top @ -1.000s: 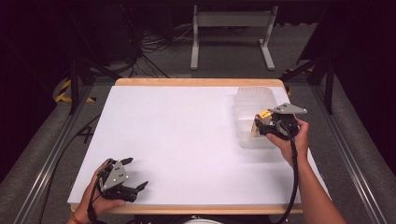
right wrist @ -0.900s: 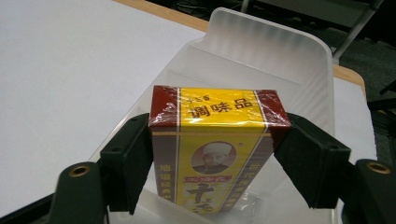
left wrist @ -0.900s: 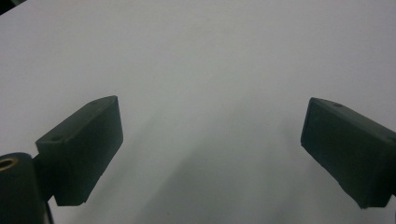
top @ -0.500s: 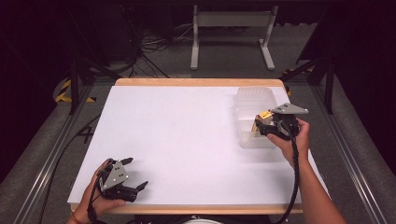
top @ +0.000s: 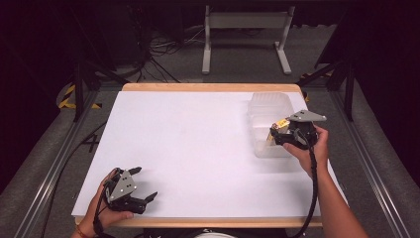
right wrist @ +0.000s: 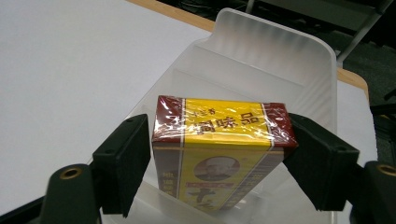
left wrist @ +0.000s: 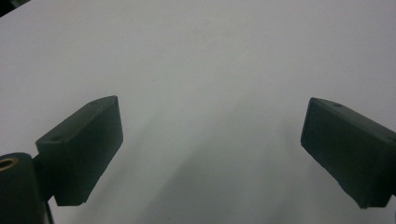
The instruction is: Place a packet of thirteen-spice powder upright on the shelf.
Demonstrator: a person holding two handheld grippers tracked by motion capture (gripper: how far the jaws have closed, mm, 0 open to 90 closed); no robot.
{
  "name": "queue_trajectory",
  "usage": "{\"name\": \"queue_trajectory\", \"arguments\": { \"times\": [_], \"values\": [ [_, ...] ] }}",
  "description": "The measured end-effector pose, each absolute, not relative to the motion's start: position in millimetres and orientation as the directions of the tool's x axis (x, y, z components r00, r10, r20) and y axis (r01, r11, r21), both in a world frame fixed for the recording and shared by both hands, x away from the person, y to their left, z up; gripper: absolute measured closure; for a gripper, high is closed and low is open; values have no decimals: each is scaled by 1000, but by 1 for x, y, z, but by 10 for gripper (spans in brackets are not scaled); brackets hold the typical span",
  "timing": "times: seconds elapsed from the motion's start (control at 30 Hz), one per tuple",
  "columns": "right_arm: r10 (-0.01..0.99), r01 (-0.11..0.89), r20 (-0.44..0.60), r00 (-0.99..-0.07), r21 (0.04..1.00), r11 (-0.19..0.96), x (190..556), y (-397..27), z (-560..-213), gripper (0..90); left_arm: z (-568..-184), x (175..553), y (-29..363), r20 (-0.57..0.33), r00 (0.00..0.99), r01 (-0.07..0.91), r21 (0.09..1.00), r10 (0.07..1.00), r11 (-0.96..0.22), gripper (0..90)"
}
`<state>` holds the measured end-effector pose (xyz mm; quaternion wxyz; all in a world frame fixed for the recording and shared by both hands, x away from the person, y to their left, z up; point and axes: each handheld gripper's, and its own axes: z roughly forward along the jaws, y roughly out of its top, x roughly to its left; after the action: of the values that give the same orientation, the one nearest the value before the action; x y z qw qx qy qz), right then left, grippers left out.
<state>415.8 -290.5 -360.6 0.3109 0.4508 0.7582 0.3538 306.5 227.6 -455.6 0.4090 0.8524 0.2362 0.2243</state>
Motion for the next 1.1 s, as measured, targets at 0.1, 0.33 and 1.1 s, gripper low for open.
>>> {"name": "queue_trajectory", "arguments": {
  "times": [0.1,0.33,1.1],
  "values": [
    [901,465,-156,-404,814,349,414,-291,-360,253,-456,307,226,188,791,219,802,583,-556,64],
    [898,463,-164,-409,810,359,412,-292,-359,248,-456,309,225,188,794,218,801,579,-558,64],
    [872,460,-197,-449,785,415,403,-293,-356,199,-456,311,223,189,798,216,797,572,-564,65]
  ]
}}
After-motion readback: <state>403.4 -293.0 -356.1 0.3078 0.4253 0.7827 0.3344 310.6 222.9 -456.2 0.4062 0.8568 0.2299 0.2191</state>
